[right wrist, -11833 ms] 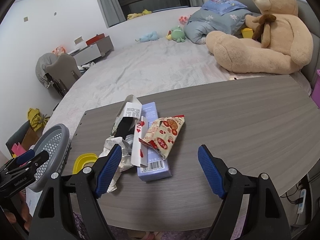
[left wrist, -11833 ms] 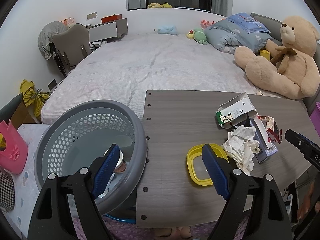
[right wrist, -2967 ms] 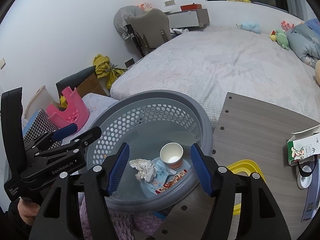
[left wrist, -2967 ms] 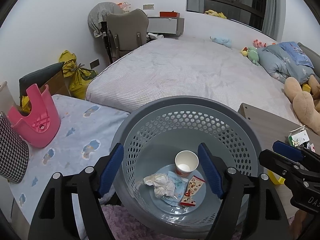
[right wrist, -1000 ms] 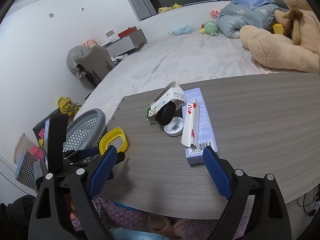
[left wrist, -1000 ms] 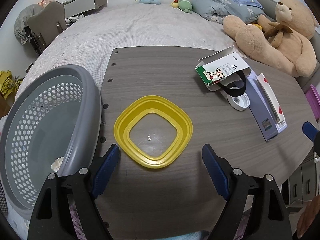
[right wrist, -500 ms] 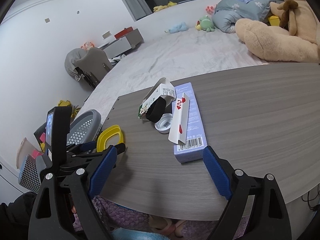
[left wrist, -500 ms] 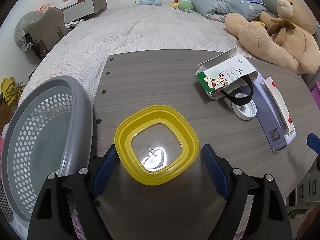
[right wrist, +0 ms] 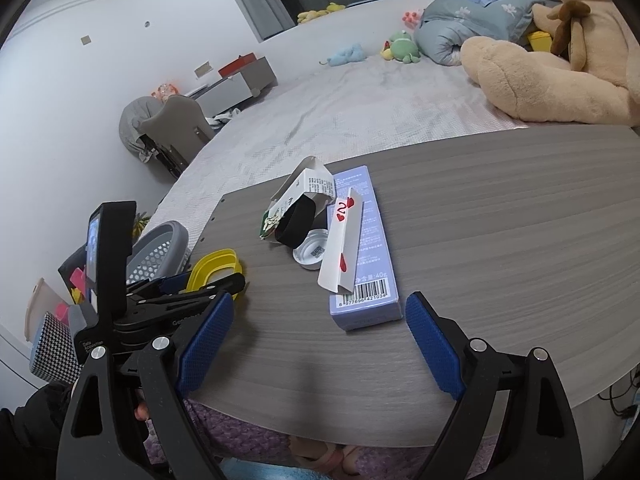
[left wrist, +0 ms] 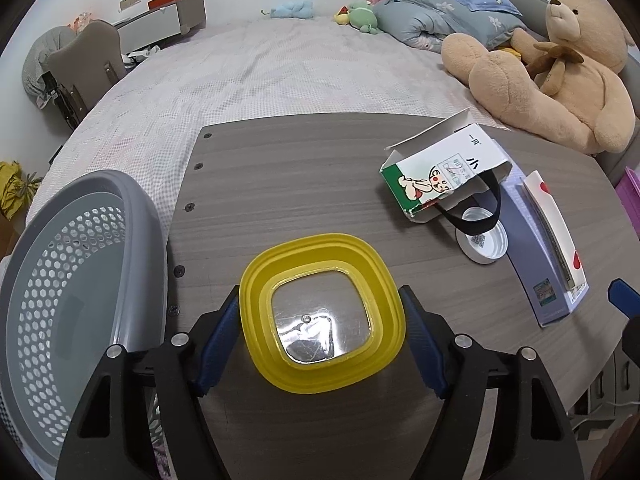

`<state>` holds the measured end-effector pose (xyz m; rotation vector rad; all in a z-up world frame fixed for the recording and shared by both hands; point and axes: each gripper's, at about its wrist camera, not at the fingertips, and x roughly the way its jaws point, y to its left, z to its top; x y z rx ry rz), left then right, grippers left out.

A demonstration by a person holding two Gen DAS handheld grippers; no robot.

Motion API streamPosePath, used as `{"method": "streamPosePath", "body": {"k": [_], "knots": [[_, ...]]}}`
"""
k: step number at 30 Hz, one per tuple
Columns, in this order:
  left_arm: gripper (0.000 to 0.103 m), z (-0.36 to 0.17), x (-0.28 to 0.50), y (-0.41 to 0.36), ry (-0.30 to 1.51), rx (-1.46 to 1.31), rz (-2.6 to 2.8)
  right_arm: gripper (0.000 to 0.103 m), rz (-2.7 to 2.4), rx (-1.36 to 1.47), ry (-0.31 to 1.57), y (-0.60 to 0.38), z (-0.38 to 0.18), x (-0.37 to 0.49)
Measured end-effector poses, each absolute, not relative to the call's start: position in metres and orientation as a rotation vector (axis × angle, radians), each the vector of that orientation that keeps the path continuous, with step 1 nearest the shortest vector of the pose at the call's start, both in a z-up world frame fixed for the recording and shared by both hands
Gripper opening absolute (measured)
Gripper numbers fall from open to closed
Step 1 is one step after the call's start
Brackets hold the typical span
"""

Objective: Collect trash
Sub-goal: 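Close the left gripper on the rim of the yellow square lid, then grasp the white heart-print tube with the right gripper while the left gripper holds the lid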

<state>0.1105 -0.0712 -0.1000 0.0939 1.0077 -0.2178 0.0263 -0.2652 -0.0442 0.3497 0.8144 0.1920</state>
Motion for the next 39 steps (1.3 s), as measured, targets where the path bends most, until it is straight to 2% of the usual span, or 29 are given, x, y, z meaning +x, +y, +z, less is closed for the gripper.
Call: {"method": "streamPosePath", "body": {"k": [6, 9, 13, 27, 32, 39], "knots": [[0.072, -0.098, 0.106, -0.066, 0.996, 0.087, -0.215, 0.084, 0.136, 0.303, 0.819, -0.263, -0.045, 0.035], [0.072, -0.094, 0.102, -0.061, 0.981, 0.082, -0.213, 0.078, 0.100, 0.258, 0.828, -0.260, -0.048, 0.042], [0.072, -0.087, 0.097, -0.057, 0.951, 0.089, -0.200, 0.063, 0.066, 0.201, 0.834, -0.253, -0.050, 0.053], [0.072, -0.065, 0.084, -0.037, 0.888, 0.055, -0.214, 0.036, -0.007, 0.000, 0.853, -0.225, -0.058, 0.078], [0.072, -0.062, 0.082, -0.032, 0.882, 0.039, -0.217, 0.016, -0.012, -0.015, 0.855, -0.223, -0.060, 0.078], [0.072, -0.056, 0.078, -0.027, 0.868, 0.027, -0.225, 0.015, -0.001, 0.027, 0.854, -0.228, -0.055, 0.075]]}}
